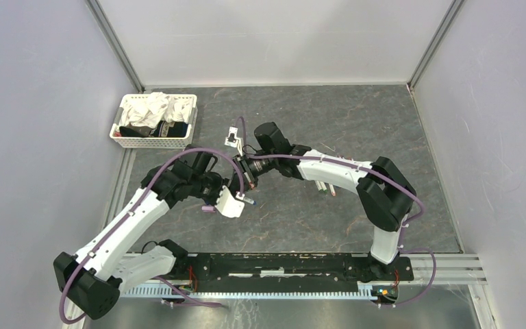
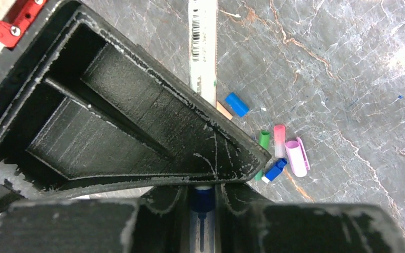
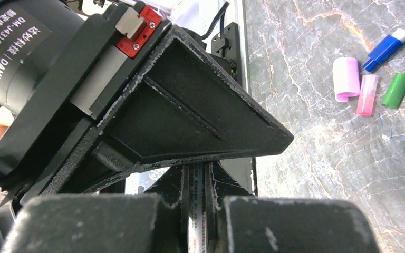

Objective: Open the pen caps

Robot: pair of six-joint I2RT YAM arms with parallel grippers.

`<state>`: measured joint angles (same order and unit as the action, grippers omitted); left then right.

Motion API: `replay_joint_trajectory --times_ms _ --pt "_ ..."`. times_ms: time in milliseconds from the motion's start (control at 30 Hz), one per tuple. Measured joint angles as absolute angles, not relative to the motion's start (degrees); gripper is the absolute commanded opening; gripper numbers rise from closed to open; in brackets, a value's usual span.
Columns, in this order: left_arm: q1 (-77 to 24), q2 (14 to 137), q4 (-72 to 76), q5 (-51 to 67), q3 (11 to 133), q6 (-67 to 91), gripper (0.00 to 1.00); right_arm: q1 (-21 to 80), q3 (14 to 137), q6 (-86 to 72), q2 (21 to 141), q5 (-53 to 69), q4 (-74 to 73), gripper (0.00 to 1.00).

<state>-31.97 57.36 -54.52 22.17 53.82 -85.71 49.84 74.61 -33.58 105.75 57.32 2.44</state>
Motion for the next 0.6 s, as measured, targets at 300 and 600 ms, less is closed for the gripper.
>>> replay_joint_trajectory --times_ms 300,600 --pt "-32.03 56.73 -54.06 21.98 53.06 -86.94 0.02 49.84 74.72 -31.59 105.78 57.28 1.02 0.0" --pt "-32.23 58.59 -53.54 21.93 53.08 -85.58 0.02 49.82 75.31 -27.49 105.69 55.18 -2.68 0.0"
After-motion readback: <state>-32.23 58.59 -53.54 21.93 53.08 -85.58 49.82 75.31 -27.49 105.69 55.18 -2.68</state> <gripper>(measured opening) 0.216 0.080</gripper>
